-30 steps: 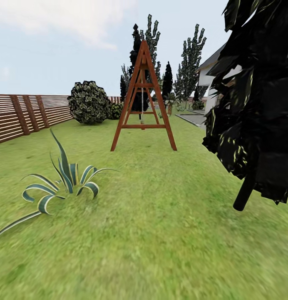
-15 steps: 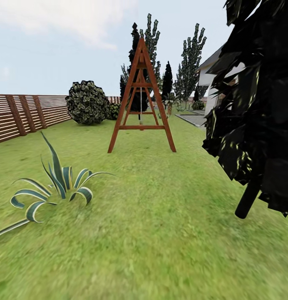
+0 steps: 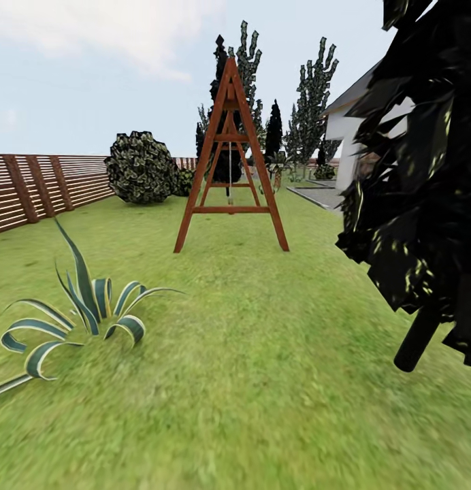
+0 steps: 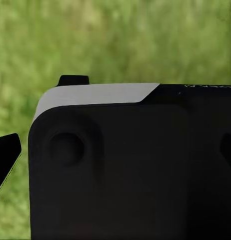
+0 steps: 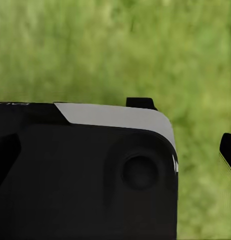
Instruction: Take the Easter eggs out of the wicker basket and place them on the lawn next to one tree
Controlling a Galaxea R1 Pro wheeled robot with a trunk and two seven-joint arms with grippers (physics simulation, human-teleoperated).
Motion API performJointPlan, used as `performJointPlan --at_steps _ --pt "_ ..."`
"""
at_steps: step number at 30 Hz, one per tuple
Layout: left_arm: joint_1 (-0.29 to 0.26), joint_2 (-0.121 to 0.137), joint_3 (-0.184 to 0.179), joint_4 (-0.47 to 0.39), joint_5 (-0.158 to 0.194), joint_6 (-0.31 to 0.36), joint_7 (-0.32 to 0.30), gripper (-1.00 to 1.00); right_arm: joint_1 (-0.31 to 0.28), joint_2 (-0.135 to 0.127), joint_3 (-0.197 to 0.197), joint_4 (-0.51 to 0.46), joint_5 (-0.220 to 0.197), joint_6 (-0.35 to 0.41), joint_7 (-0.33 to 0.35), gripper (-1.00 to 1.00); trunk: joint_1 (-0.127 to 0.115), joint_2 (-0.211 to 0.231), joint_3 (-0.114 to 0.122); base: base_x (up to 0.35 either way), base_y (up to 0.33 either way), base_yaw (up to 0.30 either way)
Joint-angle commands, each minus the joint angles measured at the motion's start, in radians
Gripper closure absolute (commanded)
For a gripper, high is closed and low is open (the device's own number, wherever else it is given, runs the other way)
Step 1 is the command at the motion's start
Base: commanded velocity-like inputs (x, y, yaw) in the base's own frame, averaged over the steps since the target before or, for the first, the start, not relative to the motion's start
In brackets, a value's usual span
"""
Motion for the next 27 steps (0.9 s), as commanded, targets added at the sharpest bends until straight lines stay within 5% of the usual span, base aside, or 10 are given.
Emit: performJointPlan --at_steps 1,27 --pt "0.001 0.0 0.001 -0.002 0.002 0.0 0.0 -1.0 -0.001 0.0 0.0 0.001 0.0 -0.003 0.0 -1.0 0.001 0.0 -0.001 0.326 0.0 0.0" --pt "0.001 0.0 -0.01 0.025 -0.006 0.002 -0.007 -1.0 -0.001 -0.001 0.001 0.0 0.0 -0.003 0.0 -1.0 0.001 0.0 -0.001 0.326 -0.059 0.0"
